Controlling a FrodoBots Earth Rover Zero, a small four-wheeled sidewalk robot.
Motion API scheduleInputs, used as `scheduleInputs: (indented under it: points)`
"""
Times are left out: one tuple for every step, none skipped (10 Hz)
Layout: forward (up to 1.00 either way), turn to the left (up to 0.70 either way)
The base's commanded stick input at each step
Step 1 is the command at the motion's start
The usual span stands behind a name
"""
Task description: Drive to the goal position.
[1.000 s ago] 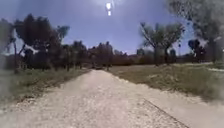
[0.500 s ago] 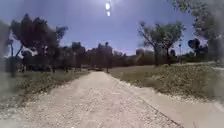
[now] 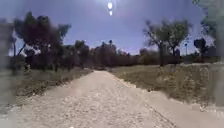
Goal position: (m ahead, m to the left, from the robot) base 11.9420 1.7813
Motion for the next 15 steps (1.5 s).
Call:
scheduleInputs:
  points:
    - [0.85,0.00]
    - [0.85,0.00]
    - [0.85,0.00]
    - [0.85,0.00]
    - [0.85,0.00]
    - [0.85,0.00]
    - [0.85,0.00]
    - [0.85,0.00]
    - [0.85,0.00]
    - [0.85,0.00]
    - [0.85,0.00]
    - [0.85,0.22]
    - [0.85,0.34]
    - [0.85,0.34]
    - [0.85,0.34]
